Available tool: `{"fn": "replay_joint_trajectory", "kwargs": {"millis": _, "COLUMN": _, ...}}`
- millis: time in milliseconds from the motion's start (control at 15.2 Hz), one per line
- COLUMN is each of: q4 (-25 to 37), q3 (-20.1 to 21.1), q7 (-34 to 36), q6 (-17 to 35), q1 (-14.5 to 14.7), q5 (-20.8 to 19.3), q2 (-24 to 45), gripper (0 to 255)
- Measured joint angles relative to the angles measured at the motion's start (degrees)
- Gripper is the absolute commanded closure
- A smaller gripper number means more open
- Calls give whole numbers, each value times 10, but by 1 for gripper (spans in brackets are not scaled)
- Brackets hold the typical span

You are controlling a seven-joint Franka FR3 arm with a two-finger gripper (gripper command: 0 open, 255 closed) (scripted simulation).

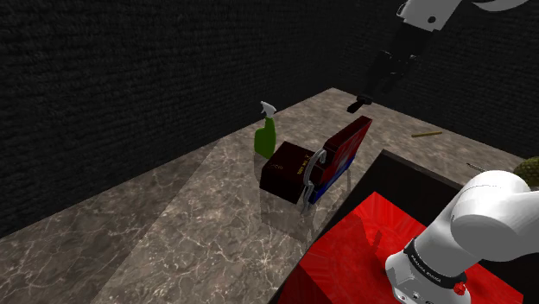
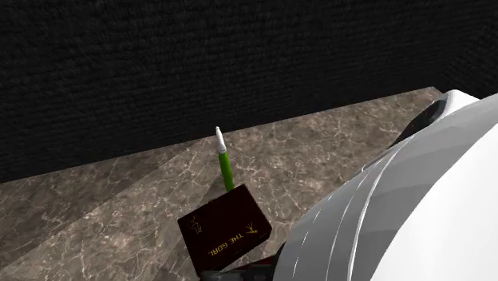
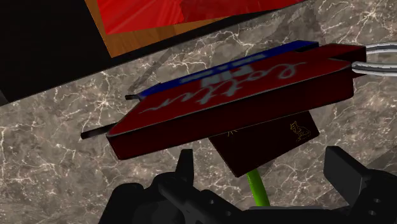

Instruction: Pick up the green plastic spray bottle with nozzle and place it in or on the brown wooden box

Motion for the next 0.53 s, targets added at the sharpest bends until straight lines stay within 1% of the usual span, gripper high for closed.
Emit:
{"fn": "replay_joint_trajectory", "kwargs": {"millis": 66, "q4": 0, "q3": 0, "q7": 0, "q6": 0, "q1": 0, "q5": 0, "q2": 0, "gripper": 0}}
{"fn": "replay_joint_trajectory", "kwargs": {"millis": 198, "q4": 2, "q3": 2, "q7": 2, "q6": 18, "q1": 3, "q5": 2, "q2": 22, "gripper": 0}}
{"fn": "replay_joint_trajectory", "kwargs": {"millis": 528, "q4": 29, "q3": 7, "q7": 2, "q6": 86, "q1": 12, "q5": 9, "q2": 122, "gripper": 0}}
